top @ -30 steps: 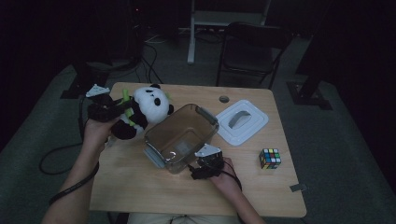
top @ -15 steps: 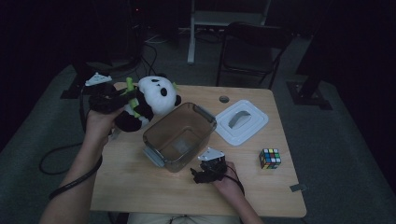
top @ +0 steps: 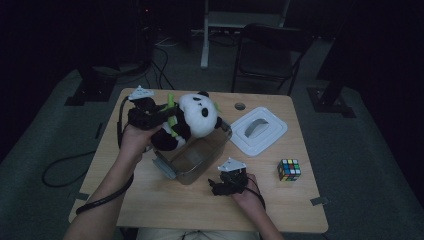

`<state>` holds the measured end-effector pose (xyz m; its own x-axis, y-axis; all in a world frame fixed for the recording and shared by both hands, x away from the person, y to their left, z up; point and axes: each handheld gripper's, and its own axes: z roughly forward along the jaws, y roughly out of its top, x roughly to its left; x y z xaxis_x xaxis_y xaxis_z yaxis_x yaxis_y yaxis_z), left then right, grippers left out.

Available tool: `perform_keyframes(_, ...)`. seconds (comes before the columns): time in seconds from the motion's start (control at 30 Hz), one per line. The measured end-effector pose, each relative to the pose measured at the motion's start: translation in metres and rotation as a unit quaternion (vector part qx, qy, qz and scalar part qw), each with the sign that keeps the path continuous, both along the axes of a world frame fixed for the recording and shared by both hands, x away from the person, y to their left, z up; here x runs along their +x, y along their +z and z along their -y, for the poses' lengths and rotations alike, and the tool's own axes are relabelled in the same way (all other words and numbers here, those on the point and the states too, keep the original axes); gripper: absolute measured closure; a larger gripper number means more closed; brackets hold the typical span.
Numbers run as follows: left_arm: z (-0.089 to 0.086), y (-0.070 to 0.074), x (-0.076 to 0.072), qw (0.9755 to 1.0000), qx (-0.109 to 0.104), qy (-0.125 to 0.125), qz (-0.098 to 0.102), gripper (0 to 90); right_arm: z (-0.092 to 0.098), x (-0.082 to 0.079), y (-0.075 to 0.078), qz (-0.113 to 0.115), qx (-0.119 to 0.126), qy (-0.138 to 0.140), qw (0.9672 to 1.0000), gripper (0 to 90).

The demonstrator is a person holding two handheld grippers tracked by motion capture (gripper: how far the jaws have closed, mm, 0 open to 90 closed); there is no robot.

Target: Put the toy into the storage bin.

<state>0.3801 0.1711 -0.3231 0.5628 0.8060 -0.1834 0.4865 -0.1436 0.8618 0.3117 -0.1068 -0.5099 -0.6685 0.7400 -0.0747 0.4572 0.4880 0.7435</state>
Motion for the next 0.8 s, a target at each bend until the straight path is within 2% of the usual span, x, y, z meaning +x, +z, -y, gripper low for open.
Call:
perform_keyframes(0.2,0.016,-0.004,-0.006,0.9996,0.023,-0.015,0.004,70.0,0.001,0.002,-0.002,-0.004,0.001,-0.003,1.0000,11.4)
perform_keyframes(0.33,0.024,-0.009,-0.009,0.9993,0.024,-0.030,-0.002,68.9,-0.001,0.001,-0.003,-0.006,-0.001,-0.002,1.0000,11.4)
perform_keyframes(0.5,0.029,-0.013,-0.012,0.9990,0.031,-0.032,0.003,67.7,-0.002,0.001,-0.005,-0.008,-0.003,-0.001,1.0000,11.4)
perform_keyframes(0.67,0.023,-0.010,-0.017,0.9987,0.009,-0.049,-0.002,53.3,0.001,0.002,-0.004,-0.009,0.000,-0.003,1.0000,11.4)
perform_keyframes(0.8,0.012,0.000,-0.021,0.9984,0.001,-0.056,0.009,53.0,0.003,0.003,-0.002,-0.008,0.004,-0.005,0.9999,11.4)
